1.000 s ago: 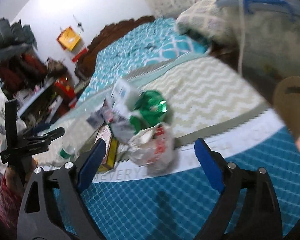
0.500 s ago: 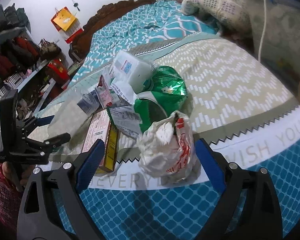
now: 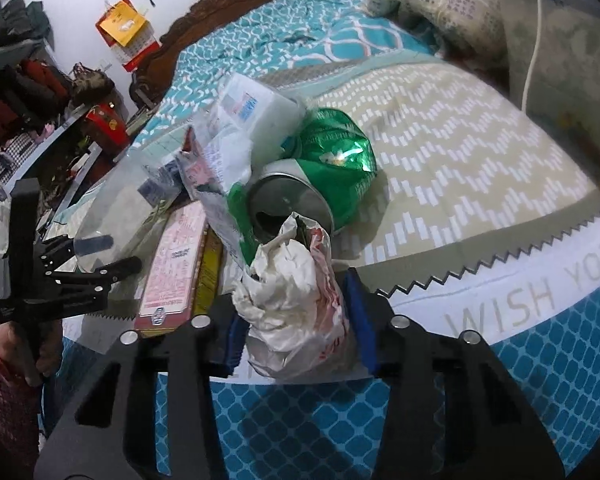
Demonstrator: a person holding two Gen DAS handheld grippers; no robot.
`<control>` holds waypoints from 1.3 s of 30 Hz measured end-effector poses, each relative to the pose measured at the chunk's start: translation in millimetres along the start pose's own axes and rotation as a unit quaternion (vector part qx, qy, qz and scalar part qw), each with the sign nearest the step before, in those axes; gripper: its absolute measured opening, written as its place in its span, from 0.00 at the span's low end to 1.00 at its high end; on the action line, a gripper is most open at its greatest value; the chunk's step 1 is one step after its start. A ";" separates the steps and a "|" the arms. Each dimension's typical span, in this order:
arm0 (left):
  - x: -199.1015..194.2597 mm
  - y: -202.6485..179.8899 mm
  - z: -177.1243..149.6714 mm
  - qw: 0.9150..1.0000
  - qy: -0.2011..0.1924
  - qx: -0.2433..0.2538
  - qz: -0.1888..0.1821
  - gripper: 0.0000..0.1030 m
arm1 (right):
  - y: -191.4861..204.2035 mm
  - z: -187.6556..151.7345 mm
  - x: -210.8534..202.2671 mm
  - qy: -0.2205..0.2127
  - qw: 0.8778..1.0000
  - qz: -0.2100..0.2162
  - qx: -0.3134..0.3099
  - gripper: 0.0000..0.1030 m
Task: Collect trash
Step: 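Grasp the clear bottle with the left tool while the right tool grasps the crumpled tissue, then carry the bottle and tissue to the beige bin and release them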
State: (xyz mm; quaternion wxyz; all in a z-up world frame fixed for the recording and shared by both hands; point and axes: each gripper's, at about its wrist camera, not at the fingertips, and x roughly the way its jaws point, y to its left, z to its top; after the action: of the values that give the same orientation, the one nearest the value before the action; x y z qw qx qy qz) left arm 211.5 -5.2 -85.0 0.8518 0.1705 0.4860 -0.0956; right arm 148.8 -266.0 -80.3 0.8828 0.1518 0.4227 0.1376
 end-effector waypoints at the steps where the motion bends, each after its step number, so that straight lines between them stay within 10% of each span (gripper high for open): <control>1: -2.3 -0.3 -2.6 1.000 -0.002 -0.001 0.001 0.67 | 1.8 -0.9 -2.8 -0.004 1.000 0.000 -0.005 0.41; 7: -25.9 4.1 -27.6 0.999 -0.015 -0.037 -0.015 0.67 | 10.5 -15.2 -30.9 -0.032 0.999 0.012 -0.021 0.41; 19: -99.5 -58.6 -63.3 0.982 -0.061 -0.041 -0.172 0.67 | 3.4 -63.2 -70.4 -0.037 0.998 0.040 -0.007 0.40; 29: -95.5 -183.4 1.0 0.967 -0.037 0.051 -0.246 0.67 | -83.4 -68.3 -127.2 -0.114 0.990 0.004 0.088 0.40; 39: -53.2 -337.7 102.2 0.950 0.019 0.141 -0.278 0.67 | -228.6 -66.3 -179.6 -0.169 0.952 -0.070 0.247 0.42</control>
State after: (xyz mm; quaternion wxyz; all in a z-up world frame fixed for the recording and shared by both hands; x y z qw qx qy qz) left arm 154.7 -356.5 -58.0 0.7494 0.1494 0.5117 -0.3928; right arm 14.1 -532.1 -81.1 0.8836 0.3563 0.2976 -0.0610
